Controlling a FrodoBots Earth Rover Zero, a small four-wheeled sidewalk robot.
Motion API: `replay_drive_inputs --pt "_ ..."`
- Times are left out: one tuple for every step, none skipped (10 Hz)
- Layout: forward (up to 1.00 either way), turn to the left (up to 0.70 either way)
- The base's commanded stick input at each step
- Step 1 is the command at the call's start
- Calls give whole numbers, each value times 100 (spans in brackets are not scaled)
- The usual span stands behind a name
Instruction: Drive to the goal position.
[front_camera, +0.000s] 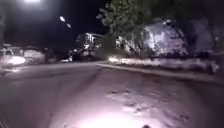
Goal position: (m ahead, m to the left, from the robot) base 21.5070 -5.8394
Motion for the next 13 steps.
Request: replay_drive_inputs --pt "70 0" --pt "70 0" --pt "70 0" --pt "70 0" --pt "70 0" --pt "70 0" --pt "70 0" --pt "70 -17" --pt "70 -35" --pt "70 -35" --pt "70 -35" --pt "70 -35" --pt "70 -35"
